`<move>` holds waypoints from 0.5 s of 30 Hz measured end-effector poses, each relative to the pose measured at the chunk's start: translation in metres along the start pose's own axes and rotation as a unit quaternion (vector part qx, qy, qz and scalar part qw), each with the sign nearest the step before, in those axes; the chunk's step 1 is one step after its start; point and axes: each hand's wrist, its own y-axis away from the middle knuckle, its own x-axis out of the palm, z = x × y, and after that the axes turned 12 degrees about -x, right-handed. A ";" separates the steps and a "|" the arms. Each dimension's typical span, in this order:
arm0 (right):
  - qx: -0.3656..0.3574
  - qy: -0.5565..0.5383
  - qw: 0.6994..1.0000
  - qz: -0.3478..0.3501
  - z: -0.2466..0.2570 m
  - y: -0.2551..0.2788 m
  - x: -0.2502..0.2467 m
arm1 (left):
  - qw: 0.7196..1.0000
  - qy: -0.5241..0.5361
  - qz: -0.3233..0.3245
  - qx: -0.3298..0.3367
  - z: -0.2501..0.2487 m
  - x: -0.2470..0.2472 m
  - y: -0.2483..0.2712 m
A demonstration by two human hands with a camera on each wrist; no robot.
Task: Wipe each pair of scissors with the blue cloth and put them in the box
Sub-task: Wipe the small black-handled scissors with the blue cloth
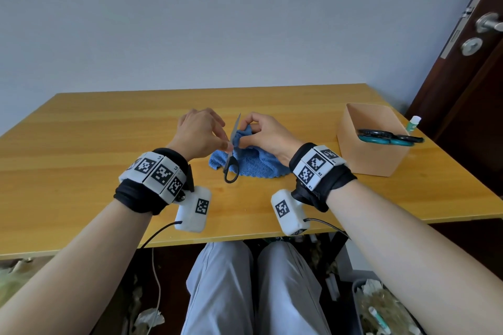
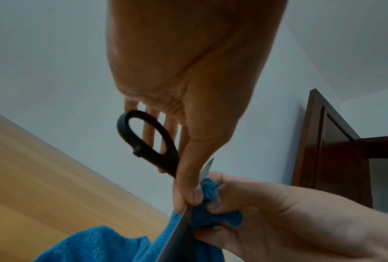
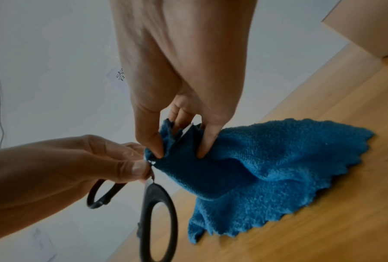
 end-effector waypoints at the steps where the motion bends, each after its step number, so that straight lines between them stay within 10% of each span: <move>1: -0.003 0.003 1.000 0.002 0.001 0.000 0.000 | 1.000 0.003 0.004 0.000 0.000 0.000 0.000; 15: -0.001 0.027 0.999 -0.022 -0.001 0.000 -0.002 | 1.000 0.023 0.007 -0.015 -0.002 0.003 0.002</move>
